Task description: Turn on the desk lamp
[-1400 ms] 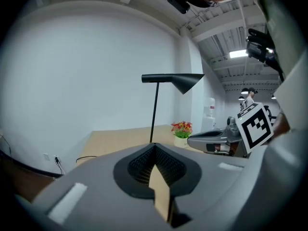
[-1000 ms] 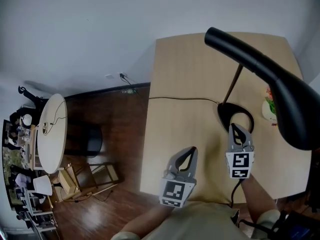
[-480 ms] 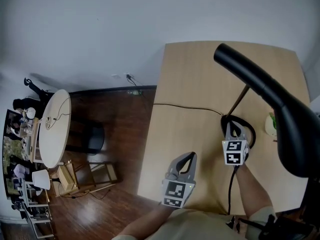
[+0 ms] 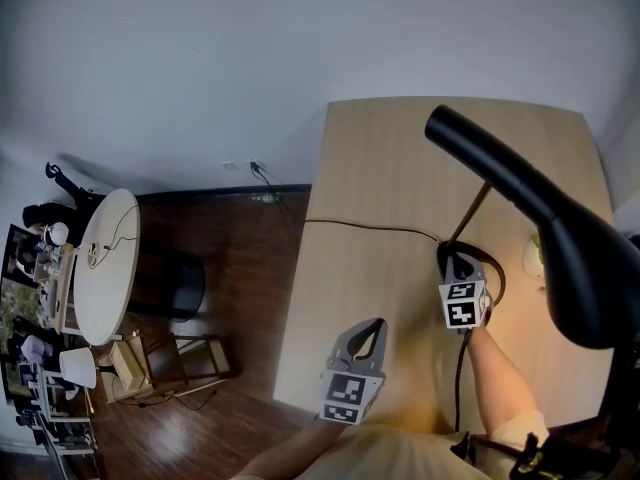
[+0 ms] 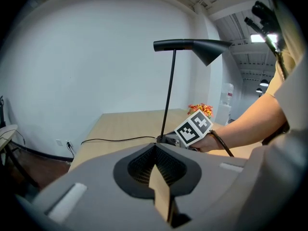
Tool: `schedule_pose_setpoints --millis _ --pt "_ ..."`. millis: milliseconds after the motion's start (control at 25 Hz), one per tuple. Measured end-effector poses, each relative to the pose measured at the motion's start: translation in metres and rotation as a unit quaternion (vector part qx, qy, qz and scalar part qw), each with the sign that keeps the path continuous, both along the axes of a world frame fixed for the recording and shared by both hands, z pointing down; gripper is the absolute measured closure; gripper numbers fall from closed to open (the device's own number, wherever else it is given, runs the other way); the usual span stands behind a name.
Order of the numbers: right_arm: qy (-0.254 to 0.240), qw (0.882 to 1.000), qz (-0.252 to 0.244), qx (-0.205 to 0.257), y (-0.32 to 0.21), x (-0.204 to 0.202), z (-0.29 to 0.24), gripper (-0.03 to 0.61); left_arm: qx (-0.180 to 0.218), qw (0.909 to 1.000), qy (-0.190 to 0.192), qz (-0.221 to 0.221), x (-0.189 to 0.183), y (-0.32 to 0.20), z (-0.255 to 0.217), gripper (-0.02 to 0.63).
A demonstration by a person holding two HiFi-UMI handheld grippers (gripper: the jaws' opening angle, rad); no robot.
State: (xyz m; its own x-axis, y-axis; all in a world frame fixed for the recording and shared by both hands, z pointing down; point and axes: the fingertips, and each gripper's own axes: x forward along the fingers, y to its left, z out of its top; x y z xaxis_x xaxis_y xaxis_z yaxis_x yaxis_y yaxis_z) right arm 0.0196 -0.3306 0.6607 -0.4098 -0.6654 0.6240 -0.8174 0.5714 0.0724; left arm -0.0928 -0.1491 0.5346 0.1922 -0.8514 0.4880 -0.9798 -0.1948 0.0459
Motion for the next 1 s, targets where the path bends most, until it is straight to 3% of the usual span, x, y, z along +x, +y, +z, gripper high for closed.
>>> schedule_pose_setpoints --millis 120,320,1000 --pt "-0.029 0.999 0.019 -0.004 0.003 0.008 -0.014 0.58 0.008 0.9999 0.006 0.009 0.002 0.003 -0.005 0.615" --pt "-0.051 0.997 0.036 0.05 0.021 0.012 -0.058 0.58 0.024 0.9993 0.02 0.019 0.003 0.001 -0.014 0.615" --pt "-0.078 0.988 0.056 0.124 0.096 0.017 -0.146 0.578 0.085 0.993 0.06 0.055 0.007 0.008 -0.046 0.615"
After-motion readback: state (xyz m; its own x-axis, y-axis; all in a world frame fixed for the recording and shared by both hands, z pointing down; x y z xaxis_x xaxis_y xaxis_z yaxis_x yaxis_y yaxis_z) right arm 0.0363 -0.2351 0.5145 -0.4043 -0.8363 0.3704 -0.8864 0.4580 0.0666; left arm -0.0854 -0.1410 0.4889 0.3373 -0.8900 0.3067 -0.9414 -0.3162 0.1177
